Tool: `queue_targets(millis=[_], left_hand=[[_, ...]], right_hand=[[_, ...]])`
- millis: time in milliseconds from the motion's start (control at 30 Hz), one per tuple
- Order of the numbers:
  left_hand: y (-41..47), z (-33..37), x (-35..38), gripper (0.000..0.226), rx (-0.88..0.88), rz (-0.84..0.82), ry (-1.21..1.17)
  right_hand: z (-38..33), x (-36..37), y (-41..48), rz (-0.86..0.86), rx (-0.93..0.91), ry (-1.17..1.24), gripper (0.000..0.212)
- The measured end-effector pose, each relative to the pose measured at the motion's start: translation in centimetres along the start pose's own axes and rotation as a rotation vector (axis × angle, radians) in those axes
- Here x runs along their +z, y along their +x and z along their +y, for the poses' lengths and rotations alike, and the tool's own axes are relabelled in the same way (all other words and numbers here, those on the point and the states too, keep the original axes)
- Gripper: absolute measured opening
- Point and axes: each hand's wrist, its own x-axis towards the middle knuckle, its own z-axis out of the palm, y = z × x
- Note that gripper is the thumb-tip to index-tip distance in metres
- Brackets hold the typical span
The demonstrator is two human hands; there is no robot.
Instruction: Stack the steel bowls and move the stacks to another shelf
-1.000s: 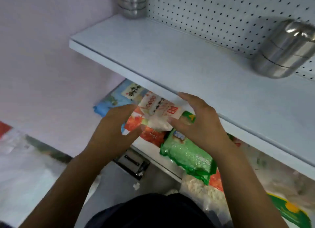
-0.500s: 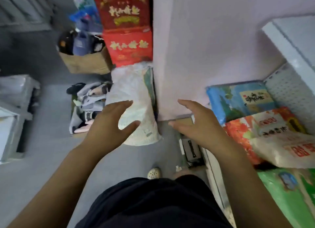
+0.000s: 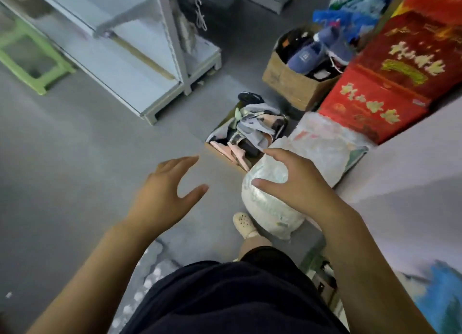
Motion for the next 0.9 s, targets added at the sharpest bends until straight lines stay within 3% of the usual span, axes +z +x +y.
queue_targets(millis=[200,500,900], left_hand=[[2.2,-1.0,-0.8,0.067,-0.231,0.091,-0.037],[9.9,-0.2,-2.8,0.067,-0.393,0.253,-0.06],[7.5,-10.5,-8.1,0.068,-0.754,0.483,-0.1]], right_hand=[[-2.5,-0.2,8.1,-0.2,-0.152,-0.025,0.071],[-6.2,-2.1,20.7,-0.345,-0.363,-0.149,0.072],[-20.5,8.8,30.4,-0.624,-0.614,-0.295,0.073]])
